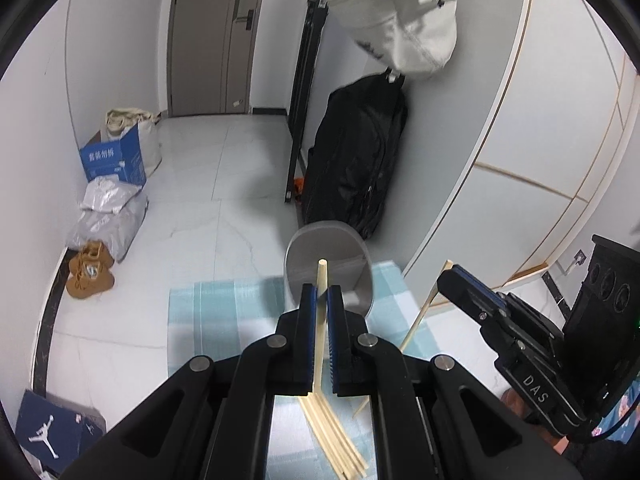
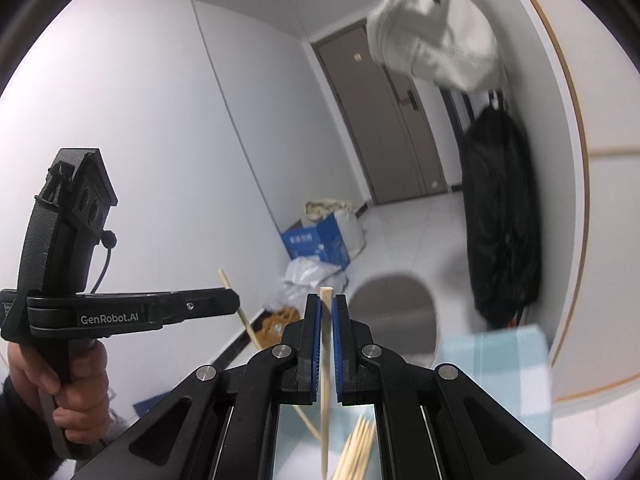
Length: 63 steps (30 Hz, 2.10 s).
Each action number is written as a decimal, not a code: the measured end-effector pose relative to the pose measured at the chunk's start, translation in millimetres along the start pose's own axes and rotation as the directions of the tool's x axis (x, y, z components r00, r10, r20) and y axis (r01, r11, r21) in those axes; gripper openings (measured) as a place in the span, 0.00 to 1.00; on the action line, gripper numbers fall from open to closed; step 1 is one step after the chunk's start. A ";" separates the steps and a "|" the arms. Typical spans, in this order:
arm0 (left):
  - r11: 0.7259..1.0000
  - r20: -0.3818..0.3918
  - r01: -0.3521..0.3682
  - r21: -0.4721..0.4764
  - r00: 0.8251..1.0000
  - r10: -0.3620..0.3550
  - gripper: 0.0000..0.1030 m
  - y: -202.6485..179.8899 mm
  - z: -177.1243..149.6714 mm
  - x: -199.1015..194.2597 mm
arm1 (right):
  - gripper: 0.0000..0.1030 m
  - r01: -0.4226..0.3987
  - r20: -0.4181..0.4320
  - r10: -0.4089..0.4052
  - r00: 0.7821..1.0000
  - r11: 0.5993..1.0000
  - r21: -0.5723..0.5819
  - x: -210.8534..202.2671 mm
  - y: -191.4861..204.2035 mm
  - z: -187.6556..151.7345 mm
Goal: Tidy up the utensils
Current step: 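Lift both chopsticks over the white holder and open both grippers to drop them in, then withdraw both open grippers from the holder back toward the chopstick bundle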
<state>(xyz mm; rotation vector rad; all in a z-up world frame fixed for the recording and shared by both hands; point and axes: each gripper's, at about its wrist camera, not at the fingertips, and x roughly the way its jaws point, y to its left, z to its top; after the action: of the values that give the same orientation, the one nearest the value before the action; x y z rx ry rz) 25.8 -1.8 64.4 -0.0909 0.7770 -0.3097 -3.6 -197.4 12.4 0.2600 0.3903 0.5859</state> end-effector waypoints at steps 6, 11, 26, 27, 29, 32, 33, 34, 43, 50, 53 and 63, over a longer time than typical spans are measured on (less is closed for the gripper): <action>1.000 0.054 -0.001 0.015 0.999 0.001 0.01 -5.8 38.9 -6.8 | 0.05 0.004 0.081 -0.001 0.997 0.999 -0.039 -1.1 -1.7 52.8; 1.000 0.128 -0.026 0.001 0.991 0.026 0.01 -4.0 63.2 -2.9 | 0.05 0.046 0.153 -0.037 0.988 0.997 -0.057 8.7 -8.3 85.8; 1.000 0.068 -0.021 -0.008 0.997 0.021 0.01 11.8 74.9 63.6 | 0.05 0.119 0.182 -0.097 0.978 0.986 -0.114 82.3 -43.8 95.2; 1.000 0.058 -0.015 -0.009 0.998 0.016 0.01 13.5 73.2 69.0 | 0.05 0.118 0.184 -0.096 0.978 0.986 -0.117 84.6 -45.0 92.9; 1.000 0.040 -0.012 -0.007 0.999 0.012 0.01 14.1 71.0 76.2 | 0.05 0.114 0.177 -0.090 0.980 0.985 -0.131 91.2 -47.3 87.1; 1.000 0.021 0.002 -0.010 1.000 -0.002 0.01 15.2 69.0 84.4 | 0.05 0.095 0.152 -0.071 0.986 0.984 -0.153 99.1 -47.9 79.5; 1.000 0.017 0.007 -0.010 1.000 -0.007 0.01 15.4 68.6 86.6 | 0.05 0.089 0.138 -0.067 0.988 0.983 -0.163 102.1 -47.2 75.6; 1.000 0.010 0.023 -0.012 1.000 -0.022 0.01 17.7 67.2 89.1 | 0.05 0.077 0.119 -0.057 0.991 0.983 -0.169 105.4 -47.0 71.6; 0.994 -0.045 0.102 -0.044 0.994 -0.104 0.33 24.5 73.4 96.6 | 0.16 0.001 -0.024 -0.003 1.000 0.995 -0.099 119.2 -56.4 55.0; 0.994 0.008 0.060 -0.092 0.998 -0.059 0.55 33.9 67.6 81.6 | 0.46 -0.023 -0.012 0.024 1.000 1.000 0.010 93.3 -65.3 58.6; 0.992 0.012 0.033 -0.120 0.999 -0.032 0.55 36.8 62.1 74.4 | 0.59 -0.002 0.012 0.002 1.000 0.999 0.044 75.4 -68.1 59.5; 0.989 0.047 -0.070 -0.129 0.996 0.077 0.65 28.8 38.1 44.3 | 0.78 0.035 0.033 -0.037 0.999 0.997 0.071 23.8 -51.4 48.8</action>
<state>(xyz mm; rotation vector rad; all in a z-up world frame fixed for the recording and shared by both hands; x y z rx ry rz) 89.2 10.6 56.0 -0.1890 0.7464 -0.1867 60.2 -231.2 31.6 0.3299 0.3825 0.5325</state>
